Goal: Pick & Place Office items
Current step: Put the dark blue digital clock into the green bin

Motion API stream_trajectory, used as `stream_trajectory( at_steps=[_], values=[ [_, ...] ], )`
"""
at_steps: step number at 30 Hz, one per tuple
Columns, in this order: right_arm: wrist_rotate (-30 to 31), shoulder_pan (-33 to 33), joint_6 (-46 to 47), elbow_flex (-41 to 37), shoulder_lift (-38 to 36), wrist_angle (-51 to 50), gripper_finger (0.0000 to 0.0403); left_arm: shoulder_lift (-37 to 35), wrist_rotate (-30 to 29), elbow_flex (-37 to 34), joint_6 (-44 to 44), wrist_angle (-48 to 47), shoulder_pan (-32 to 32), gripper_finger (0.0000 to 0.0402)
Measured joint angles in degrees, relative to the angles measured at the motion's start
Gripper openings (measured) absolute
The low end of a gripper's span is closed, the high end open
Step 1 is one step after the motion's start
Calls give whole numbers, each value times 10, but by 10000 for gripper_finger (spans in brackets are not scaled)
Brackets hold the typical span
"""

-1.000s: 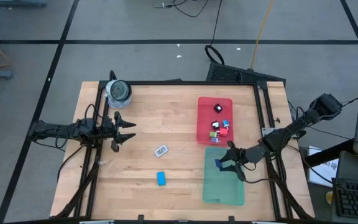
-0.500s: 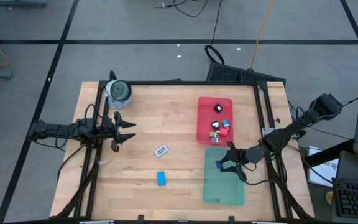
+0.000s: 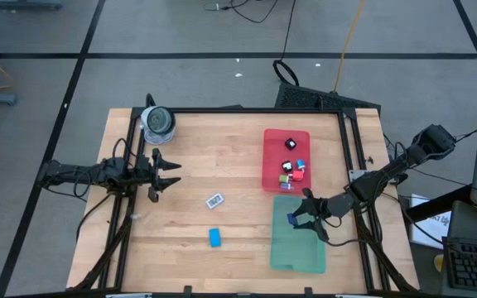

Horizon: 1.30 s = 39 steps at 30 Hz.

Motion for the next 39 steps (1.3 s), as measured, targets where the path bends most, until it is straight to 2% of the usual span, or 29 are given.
stream_trajectory(
  at_steps=[13, 25, 39],
  values=[
    [0, 0, 7, 0, 0, 18, 192, 0, 0, 0, 0, 0, 0, 225],
    [1, 0, 30, -1, 0, 17, 240, 0, 0, 0, 0, 0, 0, 225],
    [2, 0, 30, -1, 0, 40, 253, 0, 0, 0, 0, 0, 0, 225]
  ],
)
